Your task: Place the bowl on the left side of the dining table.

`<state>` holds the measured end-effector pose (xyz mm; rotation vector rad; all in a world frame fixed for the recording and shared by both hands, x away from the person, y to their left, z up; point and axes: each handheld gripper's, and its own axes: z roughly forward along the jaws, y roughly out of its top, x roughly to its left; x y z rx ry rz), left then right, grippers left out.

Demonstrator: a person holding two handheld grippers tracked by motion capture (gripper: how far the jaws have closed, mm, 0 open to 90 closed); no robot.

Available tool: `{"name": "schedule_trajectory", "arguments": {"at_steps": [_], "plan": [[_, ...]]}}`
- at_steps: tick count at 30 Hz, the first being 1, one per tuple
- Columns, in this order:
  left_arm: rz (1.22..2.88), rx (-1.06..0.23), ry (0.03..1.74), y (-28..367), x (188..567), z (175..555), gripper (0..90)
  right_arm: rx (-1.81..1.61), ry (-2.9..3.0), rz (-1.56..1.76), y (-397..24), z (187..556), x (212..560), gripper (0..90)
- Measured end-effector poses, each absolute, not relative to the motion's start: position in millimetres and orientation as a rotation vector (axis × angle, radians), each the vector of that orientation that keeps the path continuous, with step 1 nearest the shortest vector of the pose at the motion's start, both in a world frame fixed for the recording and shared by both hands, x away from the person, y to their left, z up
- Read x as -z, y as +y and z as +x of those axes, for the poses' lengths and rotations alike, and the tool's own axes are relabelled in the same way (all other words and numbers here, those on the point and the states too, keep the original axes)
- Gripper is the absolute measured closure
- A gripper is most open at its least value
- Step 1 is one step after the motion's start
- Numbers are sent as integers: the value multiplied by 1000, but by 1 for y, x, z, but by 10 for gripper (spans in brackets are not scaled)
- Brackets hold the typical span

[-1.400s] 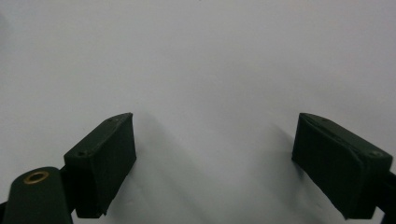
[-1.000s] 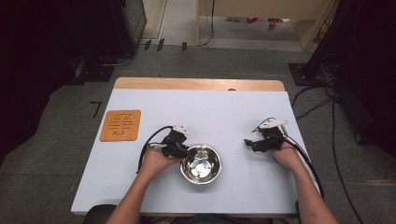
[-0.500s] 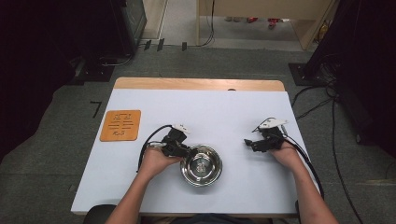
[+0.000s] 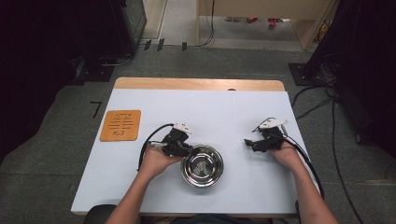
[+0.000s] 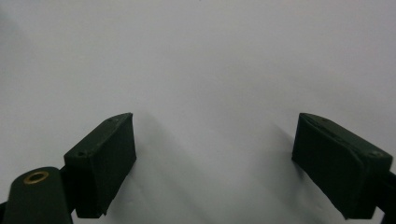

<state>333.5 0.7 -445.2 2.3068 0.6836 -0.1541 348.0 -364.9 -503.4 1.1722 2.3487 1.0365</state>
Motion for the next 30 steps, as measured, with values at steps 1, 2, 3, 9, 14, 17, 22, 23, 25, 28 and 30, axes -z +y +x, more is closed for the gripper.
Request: {"name": "schedule_trajectory", "arguments": {"at_steps": [1, 2, 3, 9, 14, 17, 22, 23, 25, 28, 30], "plan": [[2304, 148, 684, 1, 444, 333, 848, -1036, 2349, 1172, -365, 348, 503, 130], [2301, 143, 681, 1, 442, 333, 847, -1036, 2349, 1171, -365, 348, 503, 130], [2305, 135, 676, 2, 441, 332, 847, -1036, 2349, 1171, -365, 348, 503, 130], [2323, 68, 657, 5, 433, 330, 847, -1038, 2350, 1162, -365, 349, 504, 130], [2309, 47, 659, 11, 427, 331, 848, -1037, 2350, 1169, -365, 348, 504, 130], [2311, 29, 666, 13, 425, 331, 847, -1037, 2350, 1170, -365, 348, 503, 130], [2320, -3, 659, 14, 421, 329, 847, -1037, 2350, 1168, -365, 348, 504, 129], [2323, -12, 660, 14, 420, 329, 847, -1039, 2350, 1163, -365, 349, 504, 129], [2333, -30, 663, 14, 419, 328, 847, -1037, 2350, 1170, -365, 348, 504, 129], [2330, -34, 658, 16, 417, 328, 847, -1037, 2350, 1170, -365, 348, 504, 130], [2320, -36, 659, 17, 416, 328, 847, -1037, 2350, 1170, -365, 348, 504, 130]]}}
